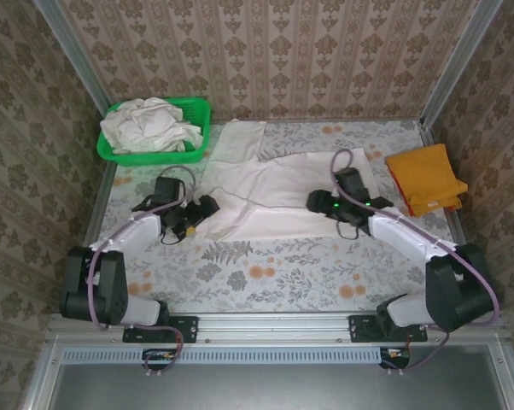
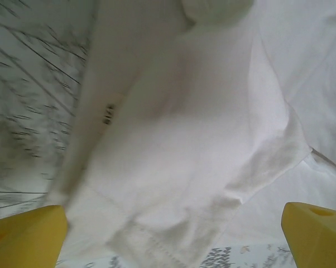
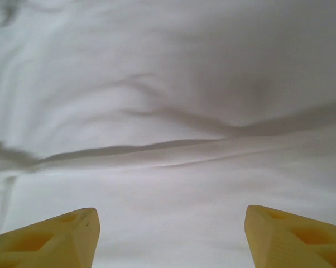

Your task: Fold and stack the t-shirts

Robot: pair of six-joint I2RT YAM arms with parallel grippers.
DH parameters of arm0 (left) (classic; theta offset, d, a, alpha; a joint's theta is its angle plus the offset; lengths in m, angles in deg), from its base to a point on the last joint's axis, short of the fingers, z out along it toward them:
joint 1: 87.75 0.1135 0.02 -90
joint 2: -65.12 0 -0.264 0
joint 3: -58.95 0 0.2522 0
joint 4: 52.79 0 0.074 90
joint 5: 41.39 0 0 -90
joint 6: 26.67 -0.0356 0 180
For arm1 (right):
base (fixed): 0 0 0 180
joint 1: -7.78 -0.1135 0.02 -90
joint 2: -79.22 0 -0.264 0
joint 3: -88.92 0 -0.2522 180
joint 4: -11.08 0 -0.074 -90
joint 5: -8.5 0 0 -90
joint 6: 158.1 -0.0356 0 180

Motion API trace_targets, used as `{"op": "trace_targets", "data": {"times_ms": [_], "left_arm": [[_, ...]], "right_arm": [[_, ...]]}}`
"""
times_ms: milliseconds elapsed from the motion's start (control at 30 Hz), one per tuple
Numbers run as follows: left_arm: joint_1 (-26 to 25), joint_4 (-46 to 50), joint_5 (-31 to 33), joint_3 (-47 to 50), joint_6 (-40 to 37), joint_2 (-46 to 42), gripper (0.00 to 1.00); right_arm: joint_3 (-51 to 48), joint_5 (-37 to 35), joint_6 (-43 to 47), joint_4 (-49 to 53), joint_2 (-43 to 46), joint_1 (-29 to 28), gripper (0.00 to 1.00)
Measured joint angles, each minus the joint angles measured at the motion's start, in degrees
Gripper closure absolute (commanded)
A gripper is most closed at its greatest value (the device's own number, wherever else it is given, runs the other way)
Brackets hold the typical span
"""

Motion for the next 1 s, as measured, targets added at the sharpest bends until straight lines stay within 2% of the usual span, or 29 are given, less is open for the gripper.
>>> {"op": "trace_targets", "data": {"times_ms": [167,333,433,567,733,800,900,933,1000], "left_arm": [[4.39,2.82,1.92,0.00,-5.75,-6.21,0.00],[5.79,3.50,2.56,0.09,-9.31,-10.75,0.00],[5.79,3.08,2.10,1.33,-10.14,-12.61,0.00],[5.79,3.28,1.36,4.07,-10.45,-13.90,0.00],[5.79,3.52,1.11,4.74,-10.64,-14.34,0.00],[5.79,3.52,1.14,4.74,-10.91,-14.64,0.00],[5.79,3.52,1.18,4.74,-11.10,-14.75,0.00],[5.79,3.52,1.18,4.74,-11.08,-14.75,0.00],[5.79,3.50,1.18,4.74,-11.08,-14.75,0.00]], "right_arm": [[7.26,-0.22,-8.46,-4.07,-12.81,-13.07,0.40],[13.68,1.03,-14.05,-6.84,-22.47,-19.78,0.45],[17.53,2.29,-16.31,-8.55,-27.15,-21.42,0.49],[21.62,3.87,-18.16,-9.81,-31.82,-22.34,0.58],[24.68,4.94,-19.39,-9.94,-35.80,-22.34,0.63],[25.44,4.96,-19.21,-9.64,-36.70,-22.34,0.73],[26.27,4.94,-19.45,-8.92,-36.96,-22.34,0.96],[26.51,4.92,-19.43,-8.63,-36.96,-22.32,1.00],[26.93,4.90,-18.97,-8.39,-36.96,-22.27,1.00]]}}
